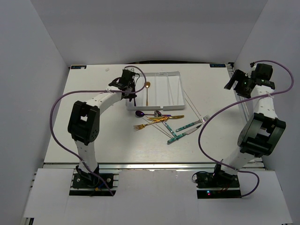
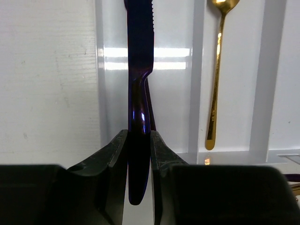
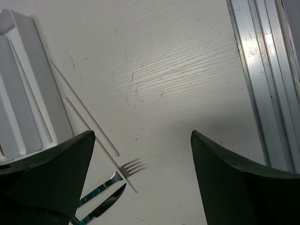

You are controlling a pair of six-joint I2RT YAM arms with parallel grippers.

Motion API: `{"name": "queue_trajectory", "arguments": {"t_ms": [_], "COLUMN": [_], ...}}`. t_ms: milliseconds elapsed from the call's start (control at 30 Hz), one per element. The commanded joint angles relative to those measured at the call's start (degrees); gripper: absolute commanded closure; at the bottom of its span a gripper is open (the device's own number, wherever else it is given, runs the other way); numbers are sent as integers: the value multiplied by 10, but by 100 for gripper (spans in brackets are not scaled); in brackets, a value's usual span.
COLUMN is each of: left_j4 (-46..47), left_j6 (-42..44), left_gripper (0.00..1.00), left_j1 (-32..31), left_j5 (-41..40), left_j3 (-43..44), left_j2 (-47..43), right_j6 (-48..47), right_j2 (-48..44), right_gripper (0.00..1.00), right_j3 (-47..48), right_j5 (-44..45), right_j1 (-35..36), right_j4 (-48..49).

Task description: Sort the eating utensils into containers

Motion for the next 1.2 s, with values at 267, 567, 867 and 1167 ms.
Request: {"name": "queue_trajectory", "arguments": {"t_ms": [267,567,867,1167], "left_j4": [64,72,89,90], "left_j6": [44,59,77,161], "left_gripper": [100,64,25,24], "left_j1": [0,0,0,-31], "left_j5": [17,34,65,208], "left_j3": [19,50,40,-8], "left_j2": [20,66,8,-134], "right_j6": [-7,-9,-69,-307], "right_j2": [-9,-9,-26,-129], "right_gripper": [11,11,12,18], "right_j3": [12,10,12,-106], "right_j5": [5,-1,-28,-39], "right_j1": [1,2,36,194], "right_j4": [21,25,28,30]}}
